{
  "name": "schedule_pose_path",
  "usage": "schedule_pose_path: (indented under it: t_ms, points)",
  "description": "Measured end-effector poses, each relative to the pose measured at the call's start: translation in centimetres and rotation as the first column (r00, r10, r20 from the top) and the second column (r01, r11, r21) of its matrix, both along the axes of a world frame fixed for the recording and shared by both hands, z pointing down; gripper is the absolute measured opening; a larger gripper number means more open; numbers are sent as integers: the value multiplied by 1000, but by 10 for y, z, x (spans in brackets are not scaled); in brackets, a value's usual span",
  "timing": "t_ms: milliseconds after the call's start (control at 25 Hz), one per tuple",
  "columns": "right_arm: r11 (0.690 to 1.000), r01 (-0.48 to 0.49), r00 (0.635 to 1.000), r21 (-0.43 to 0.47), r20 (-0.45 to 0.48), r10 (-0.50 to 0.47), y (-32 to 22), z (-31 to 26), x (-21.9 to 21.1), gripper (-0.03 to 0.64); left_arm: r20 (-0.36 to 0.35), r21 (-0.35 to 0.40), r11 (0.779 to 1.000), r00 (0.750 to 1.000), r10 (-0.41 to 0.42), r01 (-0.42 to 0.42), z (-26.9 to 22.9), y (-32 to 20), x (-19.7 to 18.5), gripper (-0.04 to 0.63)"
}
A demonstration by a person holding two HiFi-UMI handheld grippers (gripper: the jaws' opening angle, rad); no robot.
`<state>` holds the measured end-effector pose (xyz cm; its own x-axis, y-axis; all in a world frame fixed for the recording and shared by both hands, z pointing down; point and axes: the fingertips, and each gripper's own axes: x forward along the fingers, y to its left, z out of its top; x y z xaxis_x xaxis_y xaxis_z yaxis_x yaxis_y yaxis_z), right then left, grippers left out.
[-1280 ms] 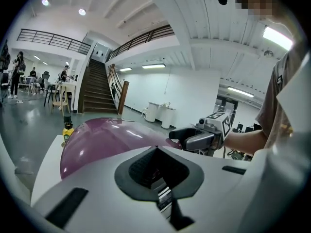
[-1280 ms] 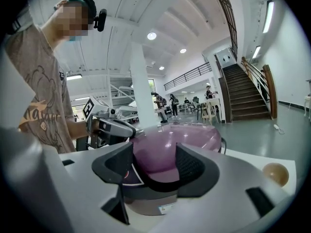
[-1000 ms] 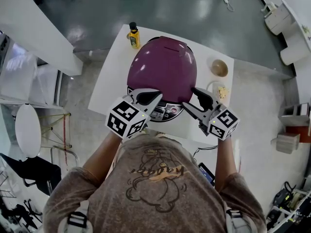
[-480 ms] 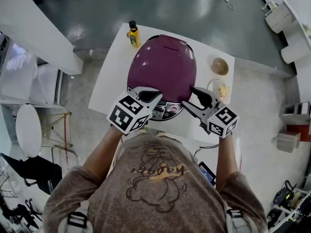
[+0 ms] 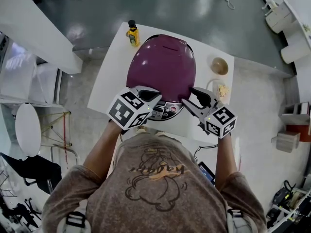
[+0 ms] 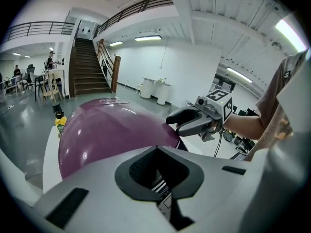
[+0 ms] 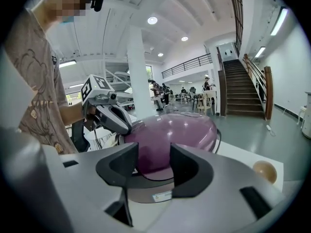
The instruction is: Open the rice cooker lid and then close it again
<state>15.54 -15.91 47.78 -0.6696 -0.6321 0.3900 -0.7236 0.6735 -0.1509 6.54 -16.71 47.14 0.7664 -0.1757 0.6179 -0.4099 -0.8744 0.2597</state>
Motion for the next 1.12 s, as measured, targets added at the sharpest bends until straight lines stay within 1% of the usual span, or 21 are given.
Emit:
schedule_pose_path:
  t_ms: [120,200,280,440,480,600,640,880,1120]
  points:
    - [1000,-17,1000,-10,9,17,0,0,1,204,1,-35,999,1000,22,-22,1,4,2,20]
    - [999,-28,999,-24,20,28,-1,0,2,198,15,-60,996,998,64,-63,3,13,7,19]
    - [999,-26,999,-41,25,27,-2,-1,4,195,29,-58,995,996,83,-81,5,20,10,18]
    - [998,-19,1000,-58,13,20,-5,2,4,160,14,-57,997,998,55,-54,7,18,7,20]
    - [998,-24,1000,-58,15,25,-6,2,5,155,1,-54,998,999,36,-36,6,16,5,20]
    - [998,-36,999,-55,24,38,-5,3,5,150,-43,-44,997,997,-60,59,2,2,-6,20]
    - [998,-38,999,-52,24,39,-5,2,5,150,-49,-45,996,996,-76,74,1,-1,-8,20]
    - [998,-36,999,-49,9,36,-5,3,4,150,-38,-75,996,998,-55,52,3,-1,-9,19]
    - [998,-30,1000,-50,-5,30,-5,3,4,150,-24,-50,996,996,-80,79,3,-1,-8,18]
